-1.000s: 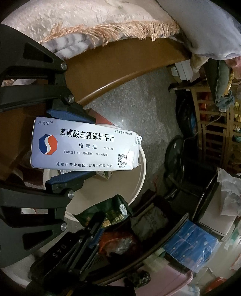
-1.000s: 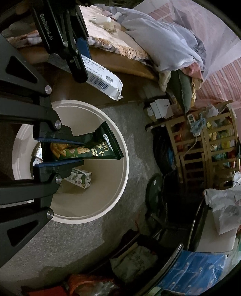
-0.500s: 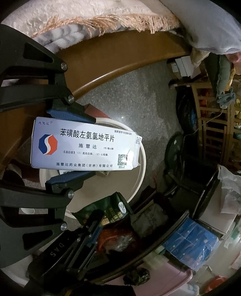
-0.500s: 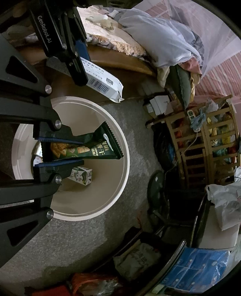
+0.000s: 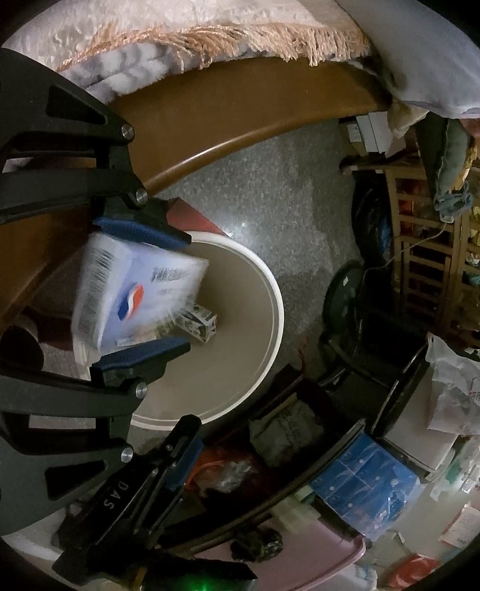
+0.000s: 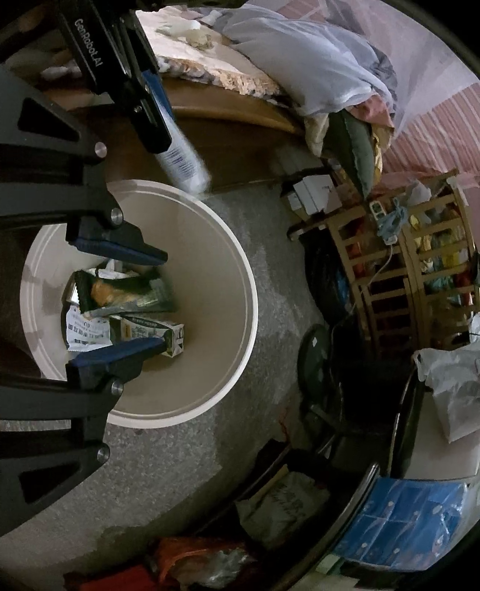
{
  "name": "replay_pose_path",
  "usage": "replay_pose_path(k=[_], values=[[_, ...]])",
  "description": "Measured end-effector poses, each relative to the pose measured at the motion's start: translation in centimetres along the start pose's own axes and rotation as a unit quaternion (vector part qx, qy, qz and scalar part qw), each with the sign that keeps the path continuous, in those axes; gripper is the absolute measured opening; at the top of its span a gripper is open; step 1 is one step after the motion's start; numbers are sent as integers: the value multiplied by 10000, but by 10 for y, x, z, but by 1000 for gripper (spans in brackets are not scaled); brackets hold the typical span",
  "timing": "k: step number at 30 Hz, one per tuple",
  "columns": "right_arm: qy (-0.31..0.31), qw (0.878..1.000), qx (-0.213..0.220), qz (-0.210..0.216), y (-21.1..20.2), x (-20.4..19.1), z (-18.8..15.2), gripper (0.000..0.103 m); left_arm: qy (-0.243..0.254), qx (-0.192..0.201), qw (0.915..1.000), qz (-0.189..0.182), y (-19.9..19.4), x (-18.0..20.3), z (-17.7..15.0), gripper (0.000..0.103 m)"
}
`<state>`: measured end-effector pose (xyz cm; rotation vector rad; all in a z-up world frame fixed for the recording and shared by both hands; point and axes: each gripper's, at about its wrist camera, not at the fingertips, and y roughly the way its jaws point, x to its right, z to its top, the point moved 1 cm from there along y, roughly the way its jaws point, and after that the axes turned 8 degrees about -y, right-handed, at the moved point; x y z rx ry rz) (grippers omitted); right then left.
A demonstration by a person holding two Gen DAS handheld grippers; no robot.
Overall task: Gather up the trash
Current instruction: 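Open both grippers to drop the box and wrapper into the bucket, then swing both tools back toward the remaining trash on the bed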
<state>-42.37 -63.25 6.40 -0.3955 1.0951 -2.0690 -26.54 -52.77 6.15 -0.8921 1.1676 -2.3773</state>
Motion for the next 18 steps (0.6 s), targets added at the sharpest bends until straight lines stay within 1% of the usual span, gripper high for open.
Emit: replay_pose_path(k=[10, 13, 15, 18], values=[[50, 9999, -15, 88, 2, -4, 3, 40, -90, 44, 9999, 74, -10, -5, -4, 49], [39, 9999, -6, 126, 1, -6, 3, 44, -96, 94, 9998, 115, -18, -8, -5, 49], [-1, 9999, 2, 155, 1, -9, 3, 51, -65, 183, 9996, 182, -26, -11, -6, 49], [-44, 9997, -10, 229, 3, -16, 5, 55, -64, 268, 9992, 307, -39, -19, -6, 49]])
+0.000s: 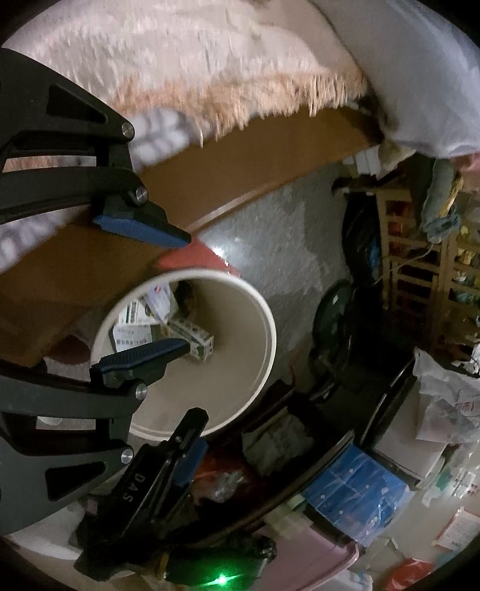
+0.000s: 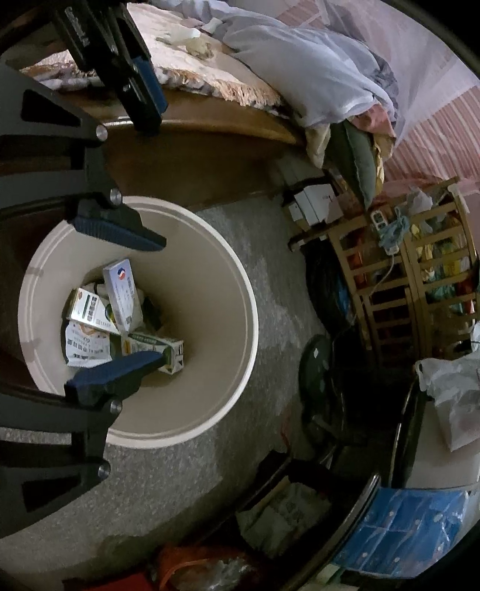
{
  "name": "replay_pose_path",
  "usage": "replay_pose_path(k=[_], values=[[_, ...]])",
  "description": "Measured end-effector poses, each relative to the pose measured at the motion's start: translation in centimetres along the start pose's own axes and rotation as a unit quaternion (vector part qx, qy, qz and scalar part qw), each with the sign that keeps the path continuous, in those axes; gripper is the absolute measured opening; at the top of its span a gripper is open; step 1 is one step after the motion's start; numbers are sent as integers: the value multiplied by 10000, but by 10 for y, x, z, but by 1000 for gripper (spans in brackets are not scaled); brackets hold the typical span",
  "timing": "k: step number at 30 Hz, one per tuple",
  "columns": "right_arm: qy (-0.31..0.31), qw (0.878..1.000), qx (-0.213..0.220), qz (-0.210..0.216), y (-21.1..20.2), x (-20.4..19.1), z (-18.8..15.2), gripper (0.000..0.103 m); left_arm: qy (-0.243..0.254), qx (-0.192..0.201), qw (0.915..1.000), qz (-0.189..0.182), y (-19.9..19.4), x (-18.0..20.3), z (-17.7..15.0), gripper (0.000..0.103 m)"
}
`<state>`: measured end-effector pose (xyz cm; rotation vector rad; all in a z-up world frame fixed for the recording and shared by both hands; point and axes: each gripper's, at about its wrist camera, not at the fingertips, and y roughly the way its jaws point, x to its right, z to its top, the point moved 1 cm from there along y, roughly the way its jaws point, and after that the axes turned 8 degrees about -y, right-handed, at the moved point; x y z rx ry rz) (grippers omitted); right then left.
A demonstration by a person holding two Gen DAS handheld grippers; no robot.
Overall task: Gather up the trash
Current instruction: 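Swing both tools back toward the remaining trash on the bed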
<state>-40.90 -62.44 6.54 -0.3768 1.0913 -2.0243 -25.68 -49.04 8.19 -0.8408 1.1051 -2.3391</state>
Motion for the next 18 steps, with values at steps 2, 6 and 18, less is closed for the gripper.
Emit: replay_pose_path(k=[2, 6, 18], values=[[-70, 9999, 2, 94, 2, -10, 2, 55, -53, 50, 9999, 91, -9, -11, 0, 49], [-293, 9994, -7, 202, 5, -28, 4, 56, -201, 175, 9990, 359, -26, -38, 1, 49], [-1002, 9920, 108, 755, 9, -99, 10, 58, -814, 431, 9899, 1082, -80, -143, -10, 49]])
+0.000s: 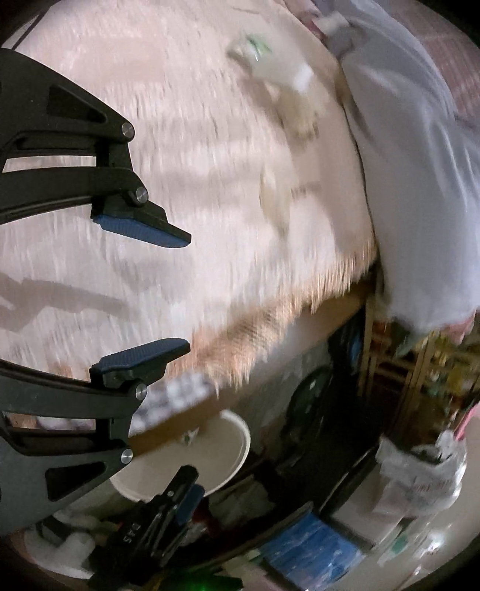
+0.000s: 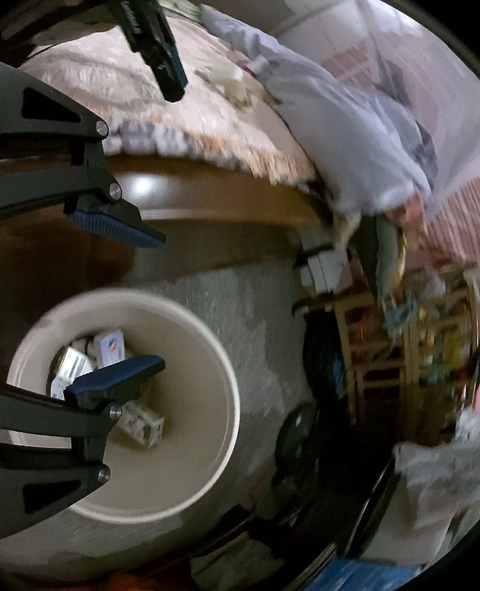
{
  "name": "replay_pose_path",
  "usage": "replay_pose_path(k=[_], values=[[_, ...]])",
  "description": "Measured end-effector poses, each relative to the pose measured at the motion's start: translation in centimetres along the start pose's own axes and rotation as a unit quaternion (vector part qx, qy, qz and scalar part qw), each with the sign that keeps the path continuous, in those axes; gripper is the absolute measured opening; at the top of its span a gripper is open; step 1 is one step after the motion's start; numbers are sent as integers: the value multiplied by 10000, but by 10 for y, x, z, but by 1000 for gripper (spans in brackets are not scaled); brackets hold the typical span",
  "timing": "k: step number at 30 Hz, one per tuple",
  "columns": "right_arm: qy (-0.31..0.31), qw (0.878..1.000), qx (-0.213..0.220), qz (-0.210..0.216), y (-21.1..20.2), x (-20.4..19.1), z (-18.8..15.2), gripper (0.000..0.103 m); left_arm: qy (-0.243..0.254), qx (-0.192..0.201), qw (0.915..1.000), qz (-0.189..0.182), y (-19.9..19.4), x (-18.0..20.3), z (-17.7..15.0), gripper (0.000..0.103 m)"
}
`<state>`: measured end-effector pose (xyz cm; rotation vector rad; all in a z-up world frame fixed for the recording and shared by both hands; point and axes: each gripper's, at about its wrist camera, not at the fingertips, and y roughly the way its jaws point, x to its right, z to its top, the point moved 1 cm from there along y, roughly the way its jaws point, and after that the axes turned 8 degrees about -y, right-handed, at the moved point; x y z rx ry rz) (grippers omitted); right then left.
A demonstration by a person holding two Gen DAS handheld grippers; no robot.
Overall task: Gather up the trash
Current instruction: 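Swing both tools back toward the remaining trash on the bed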
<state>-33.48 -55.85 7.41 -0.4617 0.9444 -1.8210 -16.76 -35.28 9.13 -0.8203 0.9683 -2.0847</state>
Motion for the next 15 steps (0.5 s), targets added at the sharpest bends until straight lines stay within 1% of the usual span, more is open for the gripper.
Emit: replay_pose_path(k=[7, 9, 13, 15], values=[[-563, 9967, 11, 592, 8, -61, 7, 59, -463, 68, 9981, 409, -17, -79, 3, 49], [-729, 9945, 22, 757, 9, -79, 8, 60, -599, 80, 9967, 533, -21, -103, 4, 49], [-941, 9879, -50, 1229, 13, -117, 13, 62, -883, 118, 9930, 777, -27, -148, 8, 49], [-1094, 9845, -93, 1365, 14, -136, 16, 63, -1030, 131, 9907, 875, -28, -168, 10, 49]])
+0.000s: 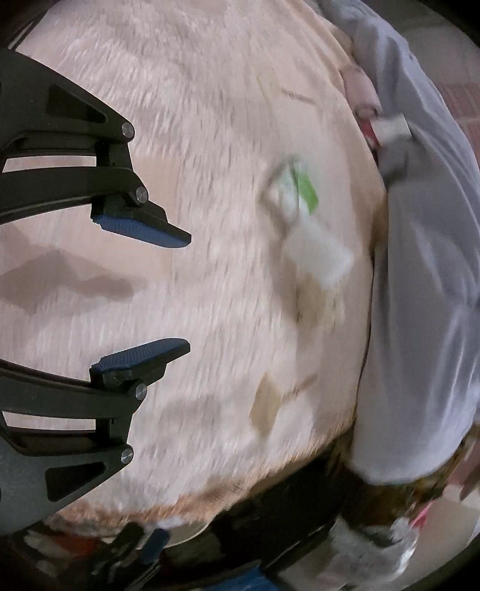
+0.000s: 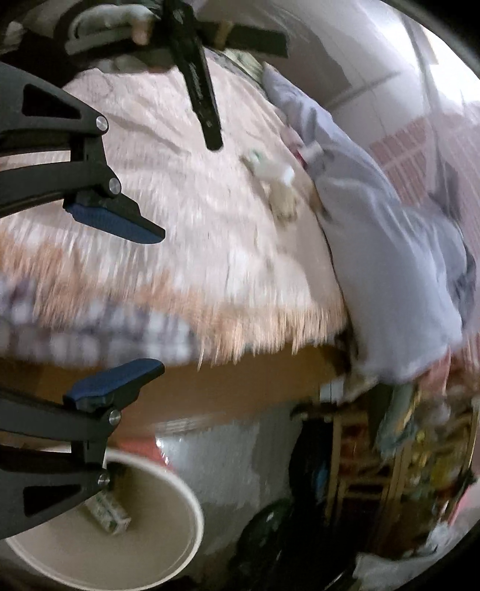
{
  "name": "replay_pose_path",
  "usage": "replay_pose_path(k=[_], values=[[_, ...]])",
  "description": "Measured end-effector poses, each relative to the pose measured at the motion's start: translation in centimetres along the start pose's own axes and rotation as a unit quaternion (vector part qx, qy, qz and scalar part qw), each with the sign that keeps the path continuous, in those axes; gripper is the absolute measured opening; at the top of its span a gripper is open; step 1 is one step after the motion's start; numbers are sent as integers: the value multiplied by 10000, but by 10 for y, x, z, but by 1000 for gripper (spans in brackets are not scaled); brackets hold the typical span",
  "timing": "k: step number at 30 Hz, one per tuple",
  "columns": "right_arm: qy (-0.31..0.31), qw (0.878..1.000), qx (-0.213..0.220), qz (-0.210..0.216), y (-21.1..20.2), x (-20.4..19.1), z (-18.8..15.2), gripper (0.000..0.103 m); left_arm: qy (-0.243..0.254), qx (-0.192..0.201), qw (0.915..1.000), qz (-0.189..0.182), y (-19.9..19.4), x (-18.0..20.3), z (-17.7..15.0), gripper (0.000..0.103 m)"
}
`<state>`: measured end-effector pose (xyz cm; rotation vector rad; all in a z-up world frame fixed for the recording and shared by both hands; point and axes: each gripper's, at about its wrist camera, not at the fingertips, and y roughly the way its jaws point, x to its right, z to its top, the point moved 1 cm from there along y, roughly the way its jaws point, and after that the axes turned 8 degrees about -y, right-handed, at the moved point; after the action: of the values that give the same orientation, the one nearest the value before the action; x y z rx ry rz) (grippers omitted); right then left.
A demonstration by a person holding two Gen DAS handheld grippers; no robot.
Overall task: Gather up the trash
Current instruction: 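Swing both tools back toward the remaining trash on the bed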
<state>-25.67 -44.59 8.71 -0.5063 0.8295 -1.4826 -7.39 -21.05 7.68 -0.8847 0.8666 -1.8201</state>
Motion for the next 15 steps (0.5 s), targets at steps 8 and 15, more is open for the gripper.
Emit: replay_pose_path(k=[8, 15], values=[[-318, 9961, -161, 805, 51, -64, 46, 63, -545, 12, 9980, 315, 8, -73, 26, 49], [-1112, 9871, -194, 1134, 126, -133, 135, 63, -667, -43, 9963, 534, 12, -109, 37, 49]])
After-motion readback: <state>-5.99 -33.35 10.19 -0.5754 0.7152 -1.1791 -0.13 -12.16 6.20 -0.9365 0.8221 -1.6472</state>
